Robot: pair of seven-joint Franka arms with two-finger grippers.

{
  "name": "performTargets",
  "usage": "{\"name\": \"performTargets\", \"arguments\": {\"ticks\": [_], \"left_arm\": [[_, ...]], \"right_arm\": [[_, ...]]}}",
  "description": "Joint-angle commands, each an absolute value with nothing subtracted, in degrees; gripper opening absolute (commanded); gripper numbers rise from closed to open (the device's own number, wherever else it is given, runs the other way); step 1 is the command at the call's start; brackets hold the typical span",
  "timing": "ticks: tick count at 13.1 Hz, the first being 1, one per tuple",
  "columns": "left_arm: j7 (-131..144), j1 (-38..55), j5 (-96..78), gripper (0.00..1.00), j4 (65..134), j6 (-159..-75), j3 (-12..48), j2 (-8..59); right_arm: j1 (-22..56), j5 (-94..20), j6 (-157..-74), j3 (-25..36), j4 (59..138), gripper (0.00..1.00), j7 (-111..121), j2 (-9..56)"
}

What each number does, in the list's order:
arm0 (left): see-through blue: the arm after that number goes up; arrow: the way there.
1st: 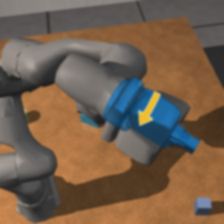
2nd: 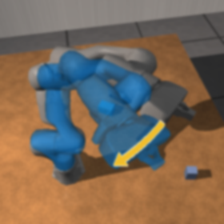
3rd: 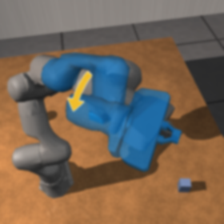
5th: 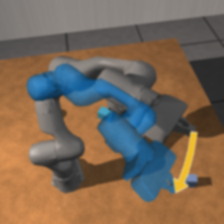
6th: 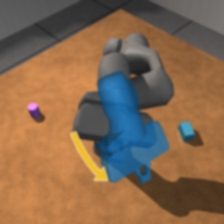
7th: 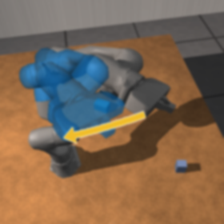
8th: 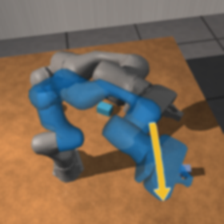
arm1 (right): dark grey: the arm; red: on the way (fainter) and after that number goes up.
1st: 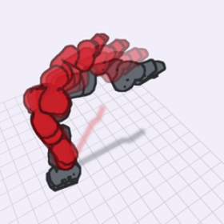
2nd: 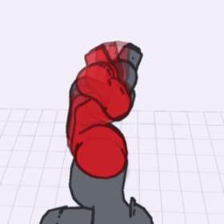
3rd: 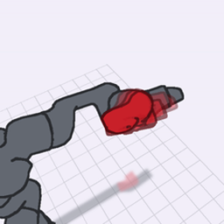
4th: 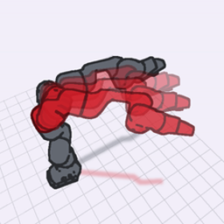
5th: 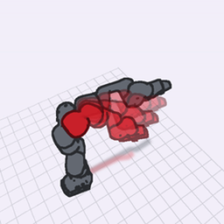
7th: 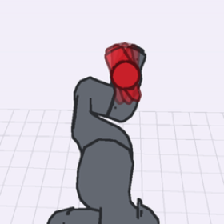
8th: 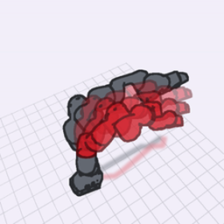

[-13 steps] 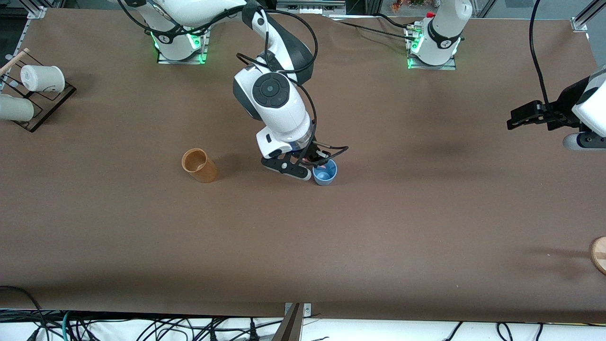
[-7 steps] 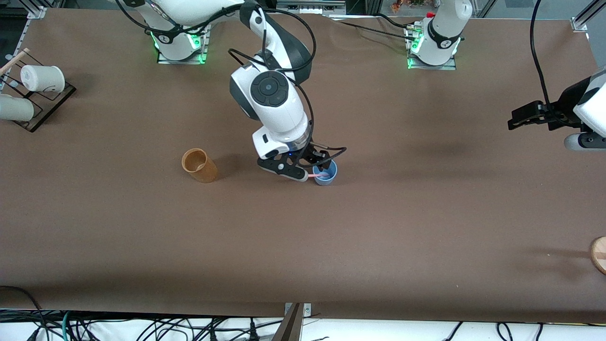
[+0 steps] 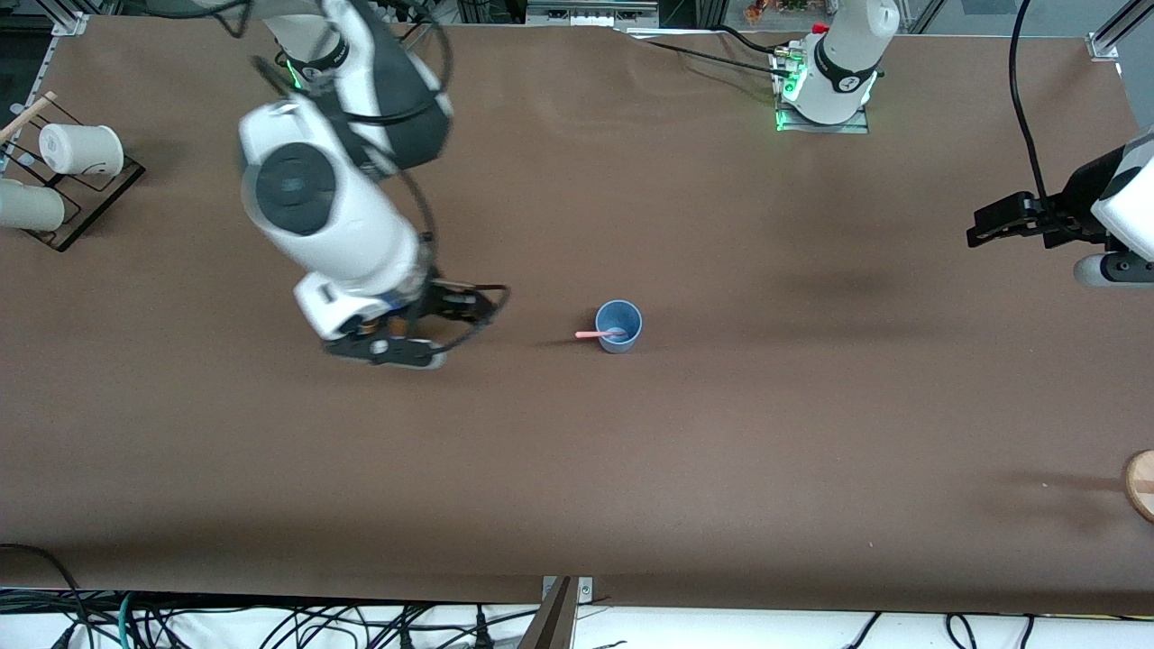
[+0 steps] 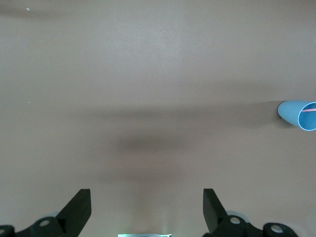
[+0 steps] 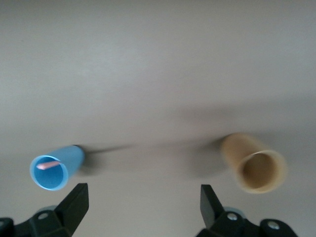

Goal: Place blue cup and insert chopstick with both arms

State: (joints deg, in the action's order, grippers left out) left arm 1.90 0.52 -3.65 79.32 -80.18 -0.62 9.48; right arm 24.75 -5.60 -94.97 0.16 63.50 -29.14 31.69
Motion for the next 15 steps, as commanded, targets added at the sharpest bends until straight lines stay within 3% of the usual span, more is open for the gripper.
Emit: {"name": "performTargets", "arguments": {"ticks": [1, 5, 8, 10, 15], "left_arm": [[0.7, 0.5, -2.7, 1.0, 79.8, -80.1, -0.5, 8.9], [1.0, 0.4, -3.0, 1.0, 79.5, -80.2, -0.5, 9.0], [0.9, 0.9, -2.9, 1.0, 79.4, -80.3, -0.4, 9.0], [0.9, 1.1, -2.9, 1.0, 79.4, -80.2, -0.4, 9.0], [0.9, 1.2, -2.9, 1.0, 79.0, -80.2, -0.4, 9.0]], "right_arm": [[19.7, -6.9, -91.6, 0.0, 69.4, 1.0, -18.6, 25.9], [15.0, -6.2, -94.7, 2.0, 90.7, 1.0, -6.4, 9.1], [12.5, -3.9, -95.2, 1.4, 101.4, 1.0, -3.8, -2.1], [12.0, -1.8, -94.2, 0.1, 103.4, 1.0, -3.9, -5.7], [12.0, -1.7, -90.2, 0.1, 96.2, 1.0, -4.2, -1.1]]}}
